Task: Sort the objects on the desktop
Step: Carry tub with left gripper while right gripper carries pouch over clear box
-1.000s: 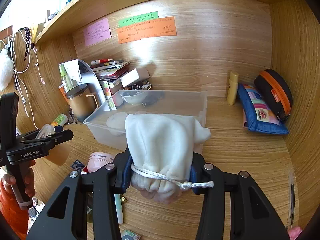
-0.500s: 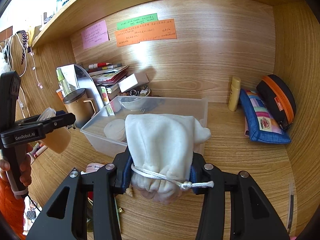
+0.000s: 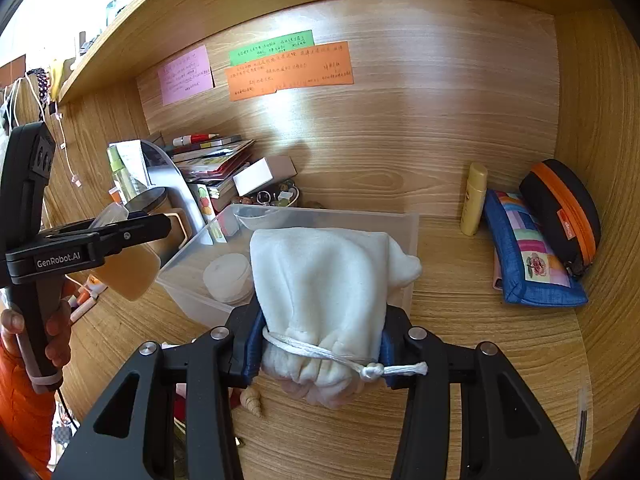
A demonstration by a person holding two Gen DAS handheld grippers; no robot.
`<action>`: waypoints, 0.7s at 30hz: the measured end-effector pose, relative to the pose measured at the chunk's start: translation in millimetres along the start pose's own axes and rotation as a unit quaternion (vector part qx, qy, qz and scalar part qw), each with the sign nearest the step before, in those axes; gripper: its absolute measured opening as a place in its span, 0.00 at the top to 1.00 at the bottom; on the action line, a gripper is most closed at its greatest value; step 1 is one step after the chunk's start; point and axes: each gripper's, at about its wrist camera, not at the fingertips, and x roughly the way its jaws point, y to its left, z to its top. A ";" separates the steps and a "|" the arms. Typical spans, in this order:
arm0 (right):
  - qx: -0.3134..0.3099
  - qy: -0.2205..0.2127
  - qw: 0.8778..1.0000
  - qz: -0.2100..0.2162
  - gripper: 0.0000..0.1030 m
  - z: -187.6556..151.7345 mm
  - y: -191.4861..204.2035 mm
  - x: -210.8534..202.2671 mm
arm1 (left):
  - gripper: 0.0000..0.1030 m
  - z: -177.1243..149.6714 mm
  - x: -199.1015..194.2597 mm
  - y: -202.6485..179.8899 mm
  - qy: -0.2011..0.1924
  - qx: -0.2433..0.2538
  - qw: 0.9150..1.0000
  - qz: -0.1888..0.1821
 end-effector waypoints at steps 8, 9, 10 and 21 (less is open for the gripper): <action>0.003 0.006 1.000 0.003 0.60 5.7 -4.9 14.5 | 0.33 11.3 18.8 -3.9 0.001 0.004 1.000 -0.005; 0.003 0.007 1.000 0.003 0.60 6.2 -5.2 16.3 | 0.33 12.2 21.8 -3.9 0.002 0.005 1.000 -0.005; 0.002 0.008 1.000 0.004 0.60 6.6 -5.4 18.5 | 0.33 13.0 25.4 -3.3 0.004 0.004 1.000 -0.006; 0.001 0.026 1.000 0.003 0.60 9.5 -11.2 41.7 | 0.33 16.8 59.8 5.5 0.024 -0.001 1.000 -0.008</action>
